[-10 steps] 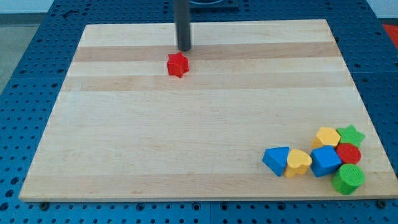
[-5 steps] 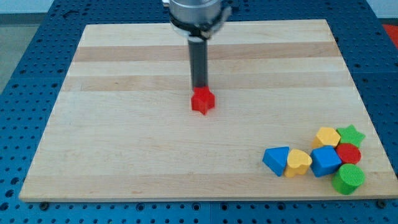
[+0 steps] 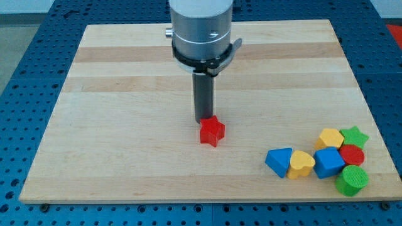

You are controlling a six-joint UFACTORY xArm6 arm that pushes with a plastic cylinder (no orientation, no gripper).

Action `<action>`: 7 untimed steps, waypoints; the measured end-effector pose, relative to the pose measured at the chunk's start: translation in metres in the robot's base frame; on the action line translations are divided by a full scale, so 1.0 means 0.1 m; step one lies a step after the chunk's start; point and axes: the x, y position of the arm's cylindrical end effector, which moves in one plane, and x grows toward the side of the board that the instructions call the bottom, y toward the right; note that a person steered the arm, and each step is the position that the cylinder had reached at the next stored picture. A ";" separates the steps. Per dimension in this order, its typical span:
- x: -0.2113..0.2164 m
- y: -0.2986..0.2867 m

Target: Slide the red star above the blue triangle

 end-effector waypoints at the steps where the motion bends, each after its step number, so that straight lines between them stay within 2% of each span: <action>1: 0.10 0.00; 3: 0.44 -0.02; 5: 0.66 -0.48; 6: 0.76 -0.15; 7: 0.30 0.18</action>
